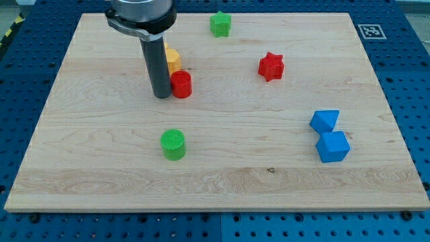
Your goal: Push the red circle closer to the red star
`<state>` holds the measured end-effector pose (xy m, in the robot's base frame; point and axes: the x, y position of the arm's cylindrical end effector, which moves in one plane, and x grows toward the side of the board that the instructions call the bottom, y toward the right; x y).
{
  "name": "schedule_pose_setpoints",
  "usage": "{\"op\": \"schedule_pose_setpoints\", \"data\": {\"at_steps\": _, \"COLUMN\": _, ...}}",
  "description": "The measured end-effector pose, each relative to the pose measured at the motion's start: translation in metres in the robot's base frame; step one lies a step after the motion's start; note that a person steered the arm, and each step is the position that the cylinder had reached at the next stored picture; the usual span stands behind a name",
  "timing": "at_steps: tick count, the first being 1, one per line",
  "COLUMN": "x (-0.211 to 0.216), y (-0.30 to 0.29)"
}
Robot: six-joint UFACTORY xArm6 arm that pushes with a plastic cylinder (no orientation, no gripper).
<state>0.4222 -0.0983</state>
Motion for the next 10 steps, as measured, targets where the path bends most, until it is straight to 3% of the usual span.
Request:
{"op": "schedule_pose_setpoints", "data": {"at_steps": 3, "x": 0.009, "y": 0.039}}
{"op": "schedule_pose_setpoints", "data": {"at_steps": 5, "x": 0.007, "y": 0.033}}
{"op": "schedule_pose_setpoints", "data": {"at_steps": 6, "x": 0.000, "y": 0.000}}
{"op": "schedule_pose_setpoints", "data": {"at_steps": 8, "x": -0.006, "y": 0.051}}
{"op": "schedule_pose_setpoints", "data": {"at_steps": 10, "x": -0.025, "y": 0.054}}
